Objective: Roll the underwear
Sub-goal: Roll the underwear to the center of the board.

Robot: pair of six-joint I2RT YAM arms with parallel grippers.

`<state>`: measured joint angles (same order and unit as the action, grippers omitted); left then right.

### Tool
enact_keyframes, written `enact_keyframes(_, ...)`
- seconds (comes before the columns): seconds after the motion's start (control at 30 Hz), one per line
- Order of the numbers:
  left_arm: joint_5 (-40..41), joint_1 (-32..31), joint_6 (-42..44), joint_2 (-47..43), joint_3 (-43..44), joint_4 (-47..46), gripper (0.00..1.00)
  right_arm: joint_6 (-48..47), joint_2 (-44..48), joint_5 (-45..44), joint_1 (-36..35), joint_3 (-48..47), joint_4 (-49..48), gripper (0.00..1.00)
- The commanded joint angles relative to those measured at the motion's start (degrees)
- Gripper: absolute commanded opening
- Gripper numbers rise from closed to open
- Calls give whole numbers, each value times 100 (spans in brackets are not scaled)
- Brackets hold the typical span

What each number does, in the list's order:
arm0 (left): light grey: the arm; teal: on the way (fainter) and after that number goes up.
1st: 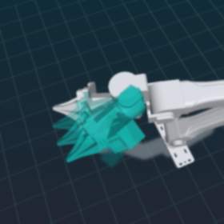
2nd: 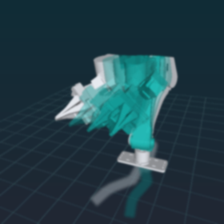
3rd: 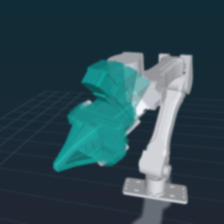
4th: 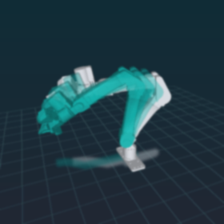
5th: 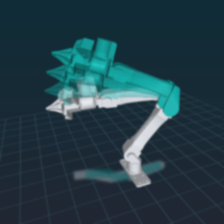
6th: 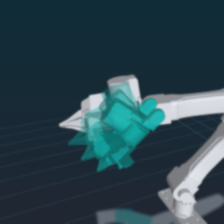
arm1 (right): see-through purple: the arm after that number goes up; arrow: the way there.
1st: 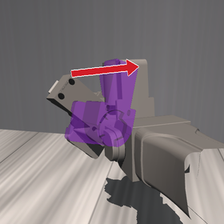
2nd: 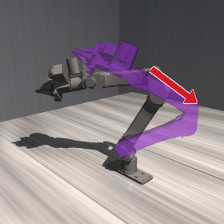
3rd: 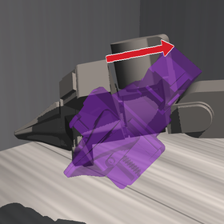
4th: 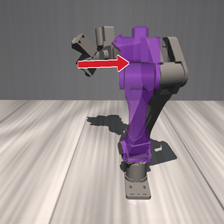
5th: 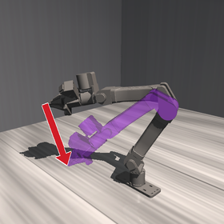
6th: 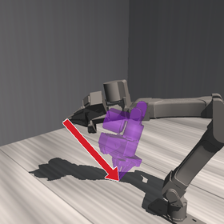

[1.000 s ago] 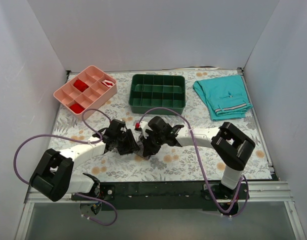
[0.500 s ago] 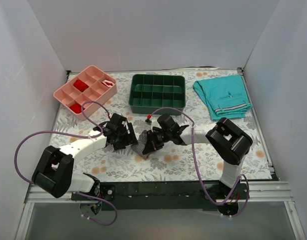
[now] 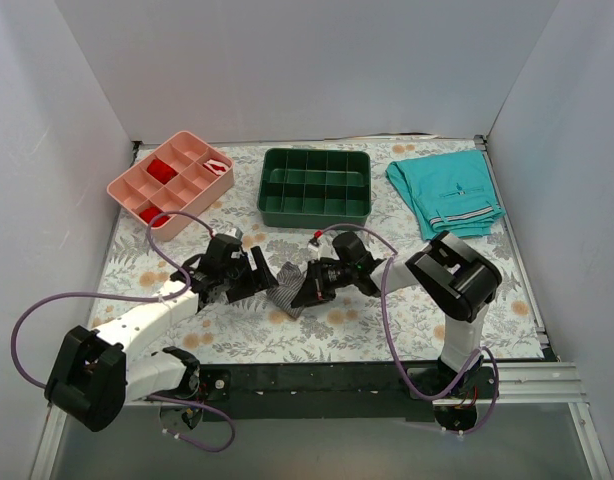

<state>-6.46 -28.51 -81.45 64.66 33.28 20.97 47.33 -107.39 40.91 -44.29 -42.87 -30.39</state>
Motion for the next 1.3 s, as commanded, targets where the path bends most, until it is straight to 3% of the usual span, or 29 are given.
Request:
enact_keyframes(0.0, -417, 21, -55, -182, -304, -392, 73, 1023, -255, 374, 210, 499, -1046, 1)
enact_keyframes(0.27, -462, 12, -64, 134, -454, -708, 70, 1279, -352, 409, 246, 578, -1338, 1)
enact_keyframes(0.63, -496, -32, -161, -313, -471, -1042, 70, 190, -106, 155, 246, -63, 402, 1)
enact_keyframes(1.13, -348, -348, -653, 459, -586, -1289, 62, 198, -71, 295, 246, -248, 394, 1)
enact_keyframes(1.27, -181, -357, -723, 547, -454, -1201, 66, 162, -19, 322, 237, -204, 402, 1)
